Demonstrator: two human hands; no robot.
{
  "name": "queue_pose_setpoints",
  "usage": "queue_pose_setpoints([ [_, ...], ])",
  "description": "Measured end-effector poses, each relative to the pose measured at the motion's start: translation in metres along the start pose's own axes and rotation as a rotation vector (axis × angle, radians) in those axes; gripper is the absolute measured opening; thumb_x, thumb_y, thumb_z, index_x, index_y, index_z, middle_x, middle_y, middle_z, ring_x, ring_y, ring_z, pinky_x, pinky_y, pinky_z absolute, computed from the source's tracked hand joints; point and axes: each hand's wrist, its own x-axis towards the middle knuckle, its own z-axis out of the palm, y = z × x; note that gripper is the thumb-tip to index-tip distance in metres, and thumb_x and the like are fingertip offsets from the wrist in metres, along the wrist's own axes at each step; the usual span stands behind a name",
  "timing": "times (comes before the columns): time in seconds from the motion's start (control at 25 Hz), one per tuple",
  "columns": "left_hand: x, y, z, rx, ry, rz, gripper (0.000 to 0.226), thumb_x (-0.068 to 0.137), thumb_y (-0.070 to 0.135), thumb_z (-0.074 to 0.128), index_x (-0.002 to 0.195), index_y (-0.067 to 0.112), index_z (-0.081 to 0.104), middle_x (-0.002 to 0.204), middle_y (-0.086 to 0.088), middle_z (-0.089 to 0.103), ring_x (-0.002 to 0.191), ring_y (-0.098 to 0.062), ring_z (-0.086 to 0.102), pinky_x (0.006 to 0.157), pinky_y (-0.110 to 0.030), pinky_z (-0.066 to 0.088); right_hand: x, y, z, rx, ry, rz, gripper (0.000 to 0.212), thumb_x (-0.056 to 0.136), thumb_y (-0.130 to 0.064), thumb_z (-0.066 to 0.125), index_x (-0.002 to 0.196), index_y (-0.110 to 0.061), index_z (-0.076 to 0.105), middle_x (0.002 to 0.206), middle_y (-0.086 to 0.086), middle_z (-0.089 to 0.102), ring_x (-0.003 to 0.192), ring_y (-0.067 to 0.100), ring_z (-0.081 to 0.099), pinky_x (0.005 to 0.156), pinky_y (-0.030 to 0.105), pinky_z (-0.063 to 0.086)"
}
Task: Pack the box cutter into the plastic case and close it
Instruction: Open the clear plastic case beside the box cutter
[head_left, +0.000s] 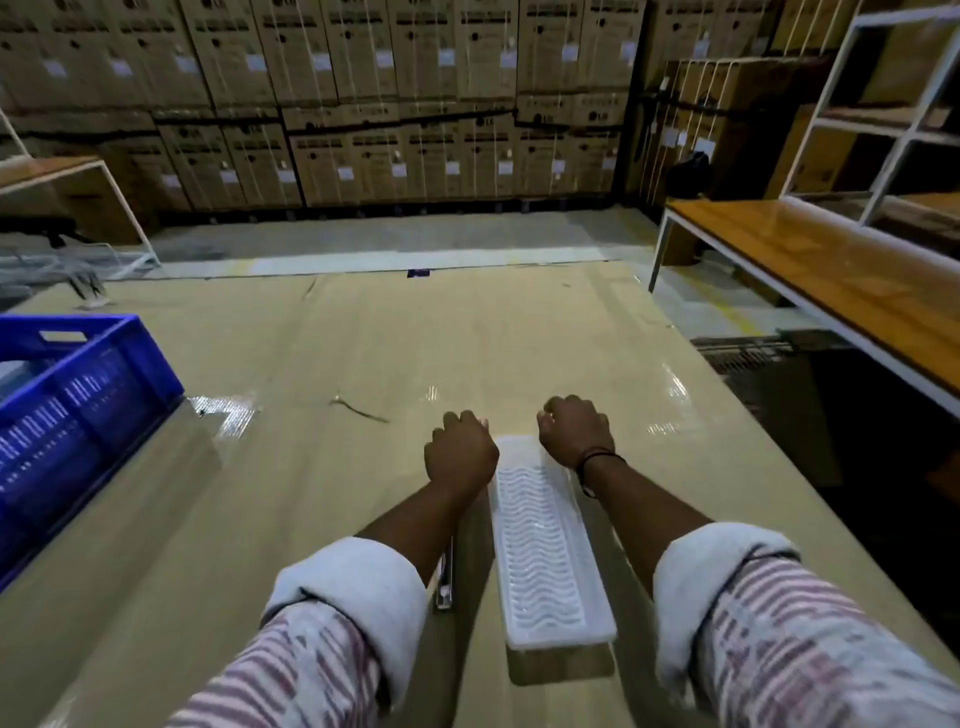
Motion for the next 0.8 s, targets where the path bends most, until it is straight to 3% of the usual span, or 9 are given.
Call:
queue_pose_setpoints([
  [0.12, 0.002, 0.004, 0.015, -0.118, -0.131, -0.117, 0.043, 0.109, 0.033, 0.031, 0.124, 0.004, 0.058, 0.129, -0.021, 0.062, 0.117, -0.044, 0.064, 0.095, -0.046, 0.051, -0.004, 0.007, 0.019, 0.051, -0.083, 0.105, 0.038, 0.096, -0.035, 0.042, 0.113, -0.011, 0.066, 0.121, 0.016, 0.064, 0.116, 0.038, 0.057, 0.098, 0.046, 0.044],
  [0.24, 0.002, 0.009, 0.027, -0.182, -0.179, -0.176, 0.044, 0.109, 0.036, 0.033, 0.127, 0.003, 0.056, 0.133, -0.021, 0.061, 0.121, -0.044, 0.063, 0.098, -0.046, 0.05, -0.009, 0.008, 0.034, 0.126, -0.057, 0.142, 0.034, 0.097, -0.034, 0.042, 0.111, -0.009, 0.06, 0.118, 0.016, 0.064, 0.113, 0.039, 0.058, 0.095, 0.047, 0.045],
  [0.8, -0.005, 0.008, 0.043, -0.242, -0.009, -0.123, 0.04, 0.109, 0.03, 0.038, 0.12, 0.004, 0.066, 0.121, -0.015, 0.07, 0.109, -0.031, 0.068, 0.088, -0.039, 0.053, -0.006, 0.013, 0.048, 0.114, 0.08, 0.104, 0.034, 0.098, -0.031, 0.047, 0.112, -0.003, 0.058, 0.118, 0.018, 0.06, 0.114, 0.038, 0.056, 0.094, 0.049, 0.046],
])
